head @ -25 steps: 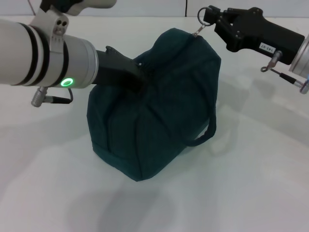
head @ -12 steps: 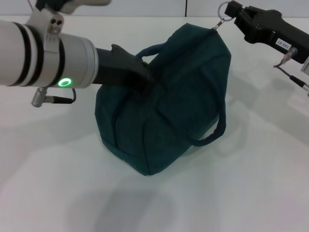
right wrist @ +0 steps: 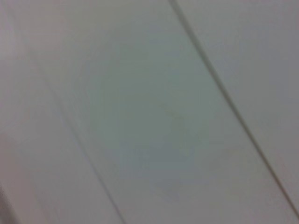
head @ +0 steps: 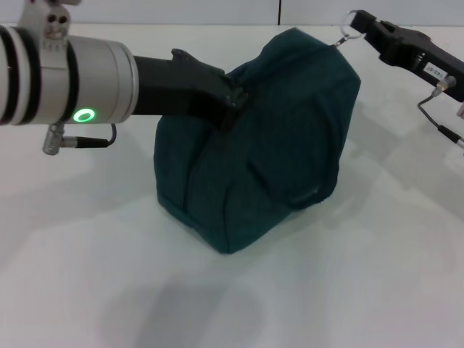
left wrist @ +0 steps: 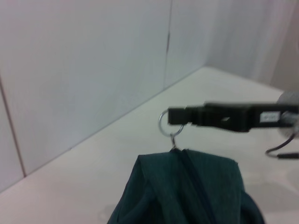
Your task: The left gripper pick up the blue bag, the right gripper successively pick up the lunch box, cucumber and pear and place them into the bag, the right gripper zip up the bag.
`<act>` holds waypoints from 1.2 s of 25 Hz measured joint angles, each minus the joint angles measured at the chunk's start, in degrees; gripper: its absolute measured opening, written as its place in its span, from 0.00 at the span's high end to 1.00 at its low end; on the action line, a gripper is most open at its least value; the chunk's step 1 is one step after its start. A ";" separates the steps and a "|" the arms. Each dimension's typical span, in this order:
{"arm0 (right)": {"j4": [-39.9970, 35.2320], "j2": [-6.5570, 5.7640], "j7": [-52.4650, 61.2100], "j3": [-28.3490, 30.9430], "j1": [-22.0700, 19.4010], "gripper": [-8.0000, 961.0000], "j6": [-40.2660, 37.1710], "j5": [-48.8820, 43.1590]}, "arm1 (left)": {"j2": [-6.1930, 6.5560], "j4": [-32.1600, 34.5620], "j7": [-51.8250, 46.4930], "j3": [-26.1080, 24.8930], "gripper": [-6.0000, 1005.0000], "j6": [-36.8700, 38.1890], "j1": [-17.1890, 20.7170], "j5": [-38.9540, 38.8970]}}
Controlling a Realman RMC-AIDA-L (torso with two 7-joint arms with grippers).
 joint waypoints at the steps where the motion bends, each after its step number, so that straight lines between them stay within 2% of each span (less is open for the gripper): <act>1: 0.47 0.00 0.47 0.01 0.02 0.87 0.10 0.51 | 0.02 0.06 0.45 -0.33 0.95 -0.01 0.17 -0.73; 6: 2.66 -0.13 1.62 0.02 -0.01 0.87 1.11 3.17 | 0.02 0.26 3.13 -1.85 0.95 -0.32 1.38 -5.05; 20: 4.71 0.09 2.52 -0.57 0.20 0.87 3.47 2.91 | -0.05 0.22 7.38 -4.71 0.95 -1.00 3.20 -12.64; 30: 4.62 -0.37 2.04 -1.36 -0.32 0.86 1.35 2.73 | -0.09 -1.04 7.78 -4.59 0.95 -1.21 2.42 -13.37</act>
